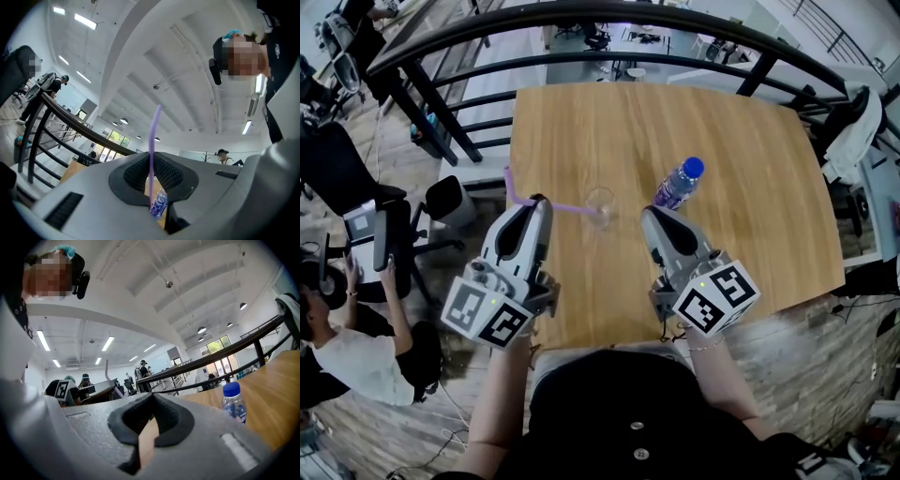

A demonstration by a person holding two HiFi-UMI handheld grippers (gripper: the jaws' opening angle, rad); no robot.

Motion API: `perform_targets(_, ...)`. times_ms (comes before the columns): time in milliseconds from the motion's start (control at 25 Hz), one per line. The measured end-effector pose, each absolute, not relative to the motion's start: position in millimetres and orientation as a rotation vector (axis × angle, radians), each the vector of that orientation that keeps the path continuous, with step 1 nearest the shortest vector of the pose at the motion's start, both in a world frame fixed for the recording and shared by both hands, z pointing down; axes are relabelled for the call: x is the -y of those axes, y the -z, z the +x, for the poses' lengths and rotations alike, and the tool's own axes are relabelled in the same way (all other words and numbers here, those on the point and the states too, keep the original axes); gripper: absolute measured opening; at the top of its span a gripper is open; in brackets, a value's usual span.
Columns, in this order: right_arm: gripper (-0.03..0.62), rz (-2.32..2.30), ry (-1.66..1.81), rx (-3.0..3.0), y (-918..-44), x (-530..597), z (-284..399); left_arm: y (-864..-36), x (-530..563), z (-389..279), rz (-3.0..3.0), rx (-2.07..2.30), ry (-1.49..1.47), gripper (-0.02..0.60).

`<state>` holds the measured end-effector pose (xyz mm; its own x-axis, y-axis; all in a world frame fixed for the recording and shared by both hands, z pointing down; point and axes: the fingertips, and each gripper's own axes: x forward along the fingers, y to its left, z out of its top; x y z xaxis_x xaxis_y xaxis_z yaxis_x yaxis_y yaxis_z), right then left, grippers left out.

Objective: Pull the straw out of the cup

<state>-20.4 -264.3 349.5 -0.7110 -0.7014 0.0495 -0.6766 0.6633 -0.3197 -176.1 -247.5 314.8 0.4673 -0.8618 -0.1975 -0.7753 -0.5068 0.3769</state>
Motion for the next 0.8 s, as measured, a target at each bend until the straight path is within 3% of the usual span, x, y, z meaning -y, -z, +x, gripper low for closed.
perform_targets(800, -0.002, -1.068, 0.525, -2.841, -360.6, 253.8, -38.6, -335.2, 237.6, -175.8, 2.467, 1.401, 0.49, 0.038)
